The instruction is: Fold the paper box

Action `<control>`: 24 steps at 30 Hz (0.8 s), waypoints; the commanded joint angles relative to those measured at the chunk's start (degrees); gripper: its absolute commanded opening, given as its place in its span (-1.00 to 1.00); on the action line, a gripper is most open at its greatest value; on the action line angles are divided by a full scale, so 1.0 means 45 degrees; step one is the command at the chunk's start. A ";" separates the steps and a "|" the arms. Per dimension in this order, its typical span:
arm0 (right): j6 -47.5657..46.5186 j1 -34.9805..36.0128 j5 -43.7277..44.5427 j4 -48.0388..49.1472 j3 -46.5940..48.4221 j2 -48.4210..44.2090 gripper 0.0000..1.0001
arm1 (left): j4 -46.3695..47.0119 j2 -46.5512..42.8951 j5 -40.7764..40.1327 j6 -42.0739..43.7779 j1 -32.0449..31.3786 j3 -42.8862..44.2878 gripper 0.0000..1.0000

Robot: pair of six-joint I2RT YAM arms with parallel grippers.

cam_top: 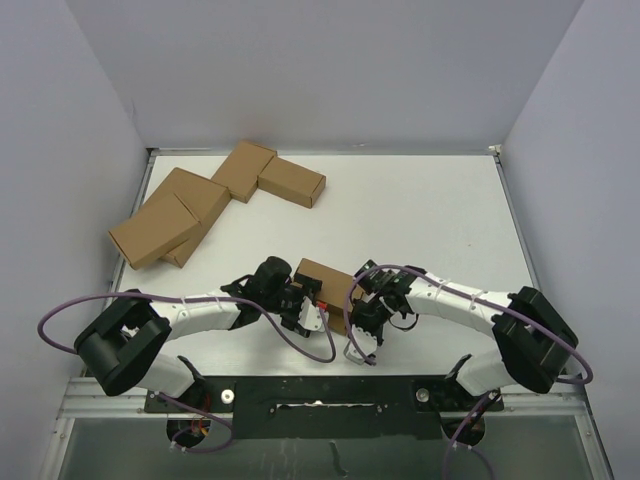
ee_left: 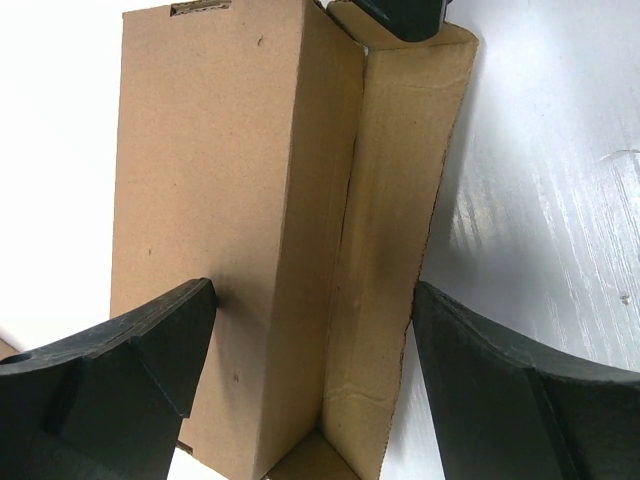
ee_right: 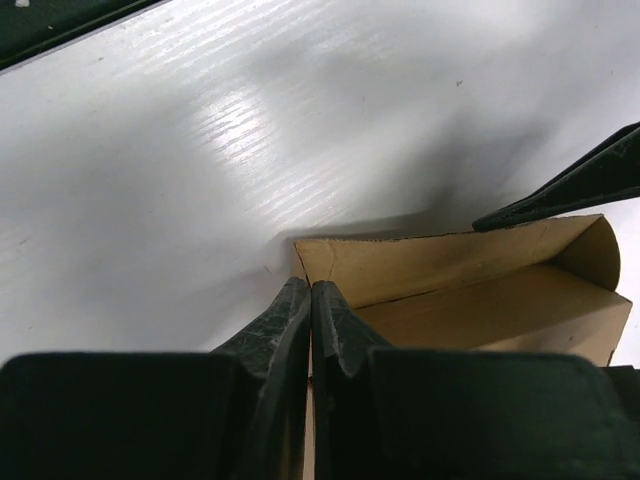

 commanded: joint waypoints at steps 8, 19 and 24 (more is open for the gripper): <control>-0.0860 0.0118 -0.0933 -0.0986 0.1366 0.0739 -0.98 | -0.0804 0.0424 0.0752 0.0022 0.0007 0.0259 0.53; -0.0851 -0.0197 -0.0869 -0.1230 0.1407 0.0421 -0.96 | -0.0824 0.0445 0.0751 0.0042 0.0007 0.0279 0.52; -0.0889 -0.0732 -0.1188 -0.1462 0.1319 -0.0131 -0.73 | -0.0845 0.0474 0.0751 0.0024 0.0007 0.0308 0.51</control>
